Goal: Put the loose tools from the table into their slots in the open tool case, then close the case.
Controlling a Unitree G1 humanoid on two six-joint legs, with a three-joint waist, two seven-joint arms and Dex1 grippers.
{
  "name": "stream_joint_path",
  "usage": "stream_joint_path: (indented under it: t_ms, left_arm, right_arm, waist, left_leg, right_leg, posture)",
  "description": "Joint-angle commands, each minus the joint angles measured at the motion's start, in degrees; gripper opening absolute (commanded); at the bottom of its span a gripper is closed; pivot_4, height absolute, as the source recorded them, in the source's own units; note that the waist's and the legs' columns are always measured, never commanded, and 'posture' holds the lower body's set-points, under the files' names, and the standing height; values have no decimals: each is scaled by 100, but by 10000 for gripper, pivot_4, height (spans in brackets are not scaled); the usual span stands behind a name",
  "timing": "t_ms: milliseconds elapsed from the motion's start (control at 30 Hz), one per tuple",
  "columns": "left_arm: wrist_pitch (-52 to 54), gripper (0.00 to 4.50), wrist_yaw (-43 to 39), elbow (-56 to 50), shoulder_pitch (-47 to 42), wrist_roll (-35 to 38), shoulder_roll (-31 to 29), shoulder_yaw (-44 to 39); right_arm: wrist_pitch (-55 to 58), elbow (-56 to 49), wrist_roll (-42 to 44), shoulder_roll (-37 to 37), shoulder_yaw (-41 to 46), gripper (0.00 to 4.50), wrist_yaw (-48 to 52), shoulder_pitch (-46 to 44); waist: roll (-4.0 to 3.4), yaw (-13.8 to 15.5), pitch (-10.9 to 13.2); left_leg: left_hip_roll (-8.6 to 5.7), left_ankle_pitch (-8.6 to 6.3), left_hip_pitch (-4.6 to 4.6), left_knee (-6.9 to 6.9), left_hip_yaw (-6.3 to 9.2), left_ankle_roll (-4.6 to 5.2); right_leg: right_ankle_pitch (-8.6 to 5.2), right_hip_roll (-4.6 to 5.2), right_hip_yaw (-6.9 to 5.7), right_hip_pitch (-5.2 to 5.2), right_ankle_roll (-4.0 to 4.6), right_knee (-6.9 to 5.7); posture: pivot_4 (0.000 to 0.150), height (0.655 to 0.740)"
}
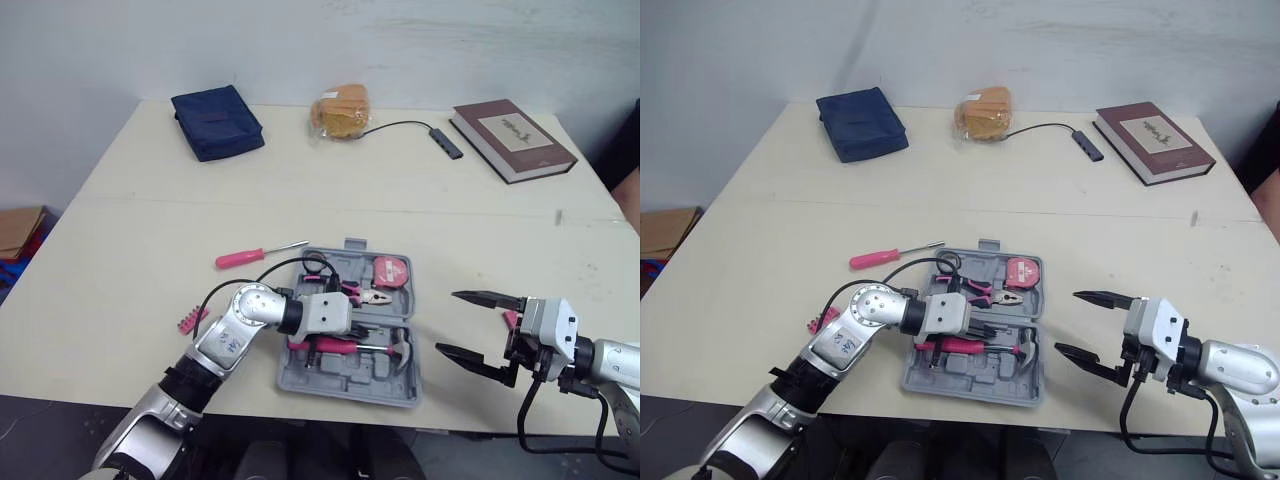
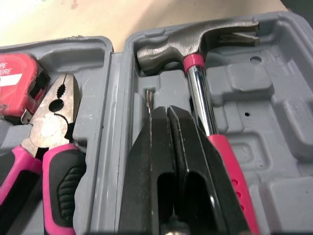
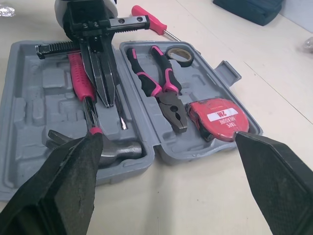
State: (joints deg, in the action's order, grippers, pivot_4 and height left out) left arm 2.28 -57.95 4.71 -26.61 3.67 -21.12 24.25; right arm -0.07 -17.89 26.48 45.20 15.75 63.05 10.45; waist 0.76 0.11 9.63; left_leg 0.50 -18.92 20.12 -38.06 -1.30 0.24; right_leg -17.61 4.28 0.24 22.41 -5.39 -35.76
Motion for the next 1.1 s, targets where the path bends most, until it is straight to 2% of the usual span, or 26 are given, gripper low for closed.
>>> stream_joint_path:
  t_ms: [33,100,267,433,633,933,1100]
  left_arm:
    - [-47,143,-129,4,64,497,106,-362]
    - [-182,143,-536,-131,118,725,-2,-383]
    - [65,143,-917,-510,270,1011,-171,-377]
    - [98,143,-701,-308,383,448,-333,-148]
    - [210,143,-594,-261,327,150,-378,-1]
    - [824,143,-496,-281,330,-213,-565,340]
    - [1526,143,-283,-265,458,-372,-495,670]
  right_arm:
    - [-119,-76,37,20,137,45000,5,-40]
    - [-108,-66,38,20,126,45000,5,-69]
    - [-72,-65,29,21,78,45000,3,-129]
    - [-47,-100,21,-3,42,45000,-20,-121]
    - [-15,-177,39,-7,62,45000,-48,-45]
    - [7,-223,58,6,87,45000,-70,6]
    - [-2,-219,56,-1,86,45000,-79,7]
  waist:
    - [2,-12,14]
    - [-3,-18,19]
    - [-14,-14,26]
    - [-15,-13,26]
    - [-16,0,25]
    - [-22,-7,21]
    - [-36,14,3]
  left_leg:
    - [0,0,5,-1,0,0]
    - [0,1,11,1,2,-2]
    - [-1,1,11,4,0,-3]
    - [-2,0,11,5,1,-2]
    - [-5,0,8,5,3,-2]
    - [-5,-1,4,6,7,0]
    - [-9,-4,-2,6,14,5]
  right_leg:
    - [0,0,0,7,0,-2]
    - [0,0,-4,14,0,-3]
    - [0,0,-5,15,0,-1]
    - [0,1,-5,13,0,1]
    - [0,5,-6,7,0,3]
    - [0,8,-7,0,0,7]
    - [0,15,-13,-14,0,16]
  posture:
    - [1500,7400]
    - [1500,7400]
    - [1500,7400]
    - [1500,7400]
    - [1500,7400]
    - [1500,7400]
    - [1500,7400]
